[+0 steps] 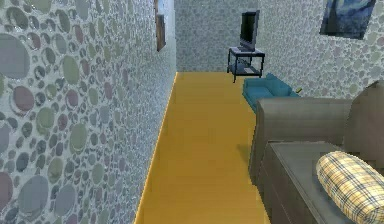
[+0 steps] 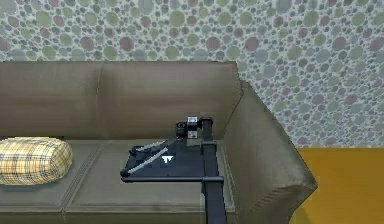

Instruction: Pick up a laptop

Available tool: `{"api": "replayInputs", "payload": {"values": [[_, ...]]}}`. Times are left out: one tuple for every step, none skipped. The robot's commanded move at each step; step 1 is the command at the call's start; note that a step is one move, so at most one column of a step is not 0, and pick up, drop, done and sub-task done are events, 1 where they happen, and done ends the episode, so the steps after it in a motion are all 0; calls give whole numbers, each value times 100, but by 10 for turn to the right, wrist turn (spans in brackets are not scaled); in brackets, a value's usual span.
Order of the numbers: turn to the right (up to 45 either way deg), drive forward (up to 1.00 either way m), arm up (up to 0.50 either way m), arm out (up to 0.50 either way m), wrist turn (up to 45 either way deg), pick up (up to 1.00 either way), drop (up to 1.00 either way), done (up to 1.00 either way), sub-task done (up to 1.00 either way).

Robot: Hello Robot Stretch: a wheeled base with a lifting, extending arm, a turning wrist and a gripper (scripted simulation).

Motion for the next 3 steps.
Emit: {"api": "replayInputs", "payload": {"values": [[0,0,0,0,450,0,0,0,0],[0,0,0,0,330,0,0,0,0],[0,0,-30,0,0,0,0,0,0]]}}
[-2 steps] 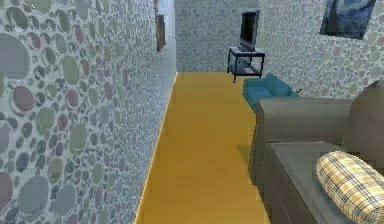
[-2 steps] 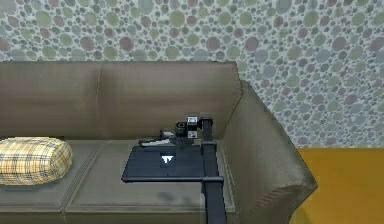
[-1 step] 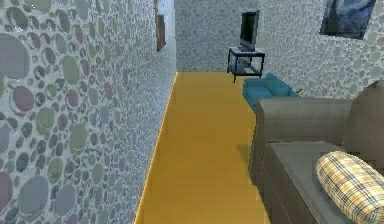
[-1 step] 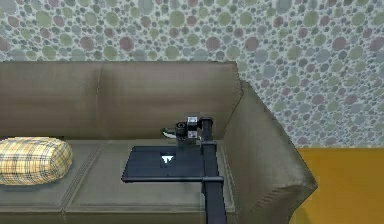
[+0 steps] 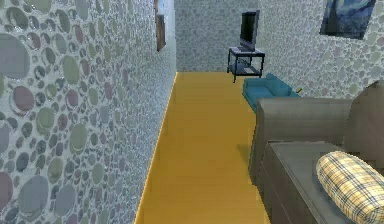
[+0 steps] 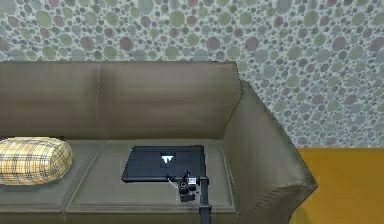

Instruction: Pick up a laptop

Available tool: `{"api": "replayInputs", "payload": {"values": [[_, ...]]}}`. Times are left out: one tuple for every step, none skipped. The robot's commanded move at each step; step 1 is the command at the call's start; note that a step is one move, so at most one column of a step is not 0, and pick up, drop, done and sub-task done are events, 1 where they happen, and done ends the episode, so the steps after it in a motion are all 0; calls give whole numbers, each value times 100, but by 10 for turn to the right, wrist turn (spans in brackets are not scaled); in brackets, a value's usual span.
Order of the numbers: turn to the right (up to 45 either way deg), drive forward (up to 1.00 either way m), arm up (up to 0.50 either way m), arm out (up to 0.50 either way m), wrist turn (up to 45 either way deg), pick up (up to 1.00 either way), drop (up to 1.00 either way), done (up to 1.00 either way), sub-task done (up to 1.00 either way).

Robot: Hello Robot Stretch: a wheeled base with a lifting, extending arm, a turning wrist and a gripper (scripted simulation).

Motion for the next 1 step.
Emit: {"api": "replayInputs", "payload": {"values": [[0,0,0,0,0,100,0,0,0]]}}
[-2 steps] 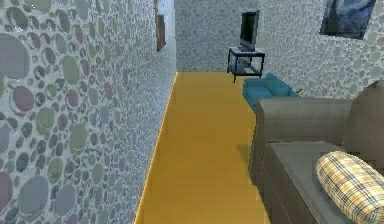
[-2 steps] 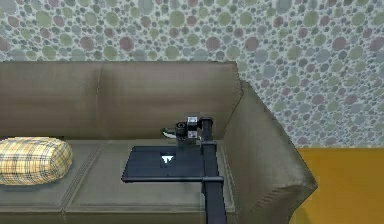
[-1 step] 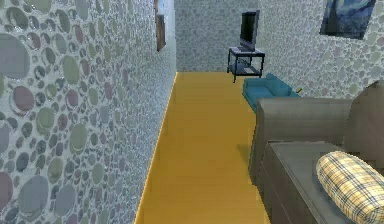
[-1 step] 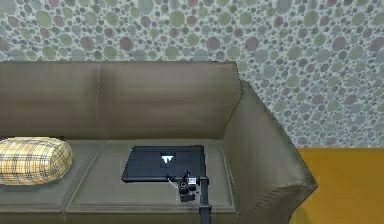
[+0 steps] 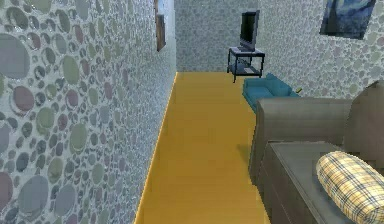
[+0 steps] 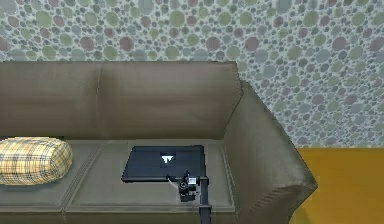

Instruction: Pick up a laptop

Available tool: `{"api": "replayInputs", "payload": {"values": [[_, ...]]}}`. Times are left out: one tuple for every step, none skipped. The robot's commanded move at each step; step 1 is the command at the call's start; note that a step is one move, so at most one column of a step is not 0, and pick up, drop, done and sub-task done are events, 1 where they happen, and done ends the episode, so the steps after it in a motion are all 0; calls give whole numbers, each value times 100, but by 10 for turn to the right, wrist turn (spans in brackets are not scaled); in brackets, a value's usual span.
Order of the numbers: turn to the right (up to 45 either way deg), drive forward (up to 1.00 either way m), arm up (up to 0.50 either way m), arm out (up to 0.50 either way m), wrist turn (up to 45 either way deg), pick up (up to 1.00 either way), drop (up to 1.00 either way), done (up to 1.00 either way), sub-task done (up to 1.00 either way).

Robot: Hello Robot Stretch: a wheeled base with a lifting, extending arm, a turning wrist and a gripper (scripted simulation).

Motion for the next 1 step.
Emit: {"api": "replayInputs", "payload": {"values": [[0,0,10,0,0,0,0,0,0]]}}
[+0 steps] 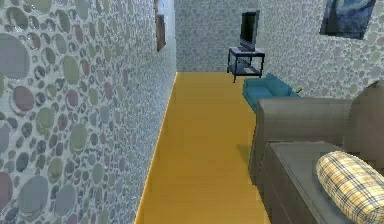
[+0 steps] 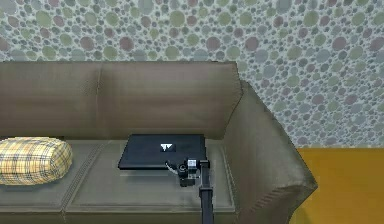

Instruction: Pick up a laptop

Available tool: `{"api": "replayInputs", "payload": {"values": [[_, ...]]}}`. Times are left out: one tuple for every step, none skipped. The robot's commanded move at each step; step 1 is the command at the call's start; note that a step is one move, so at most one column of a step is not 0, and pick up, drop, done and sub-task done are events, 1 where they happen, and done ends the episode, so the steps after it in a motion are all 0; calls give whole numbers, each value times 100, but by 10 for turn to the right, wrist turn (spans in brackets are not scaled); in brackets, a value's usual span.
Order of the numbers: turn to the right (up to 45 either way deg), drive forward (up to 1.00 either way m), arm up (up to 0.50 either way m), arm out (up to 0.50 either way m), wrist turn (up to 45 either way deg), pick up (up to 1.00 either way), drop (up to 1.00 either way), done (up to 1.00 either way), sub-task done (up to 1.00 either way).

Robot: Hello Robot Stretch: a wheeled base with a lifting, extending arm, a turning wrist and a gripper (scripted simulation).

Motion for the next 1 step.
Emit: {"api": "replayInputs", "payload": {"values": [[0,0,0,0,0,0,0,100,0]]}}
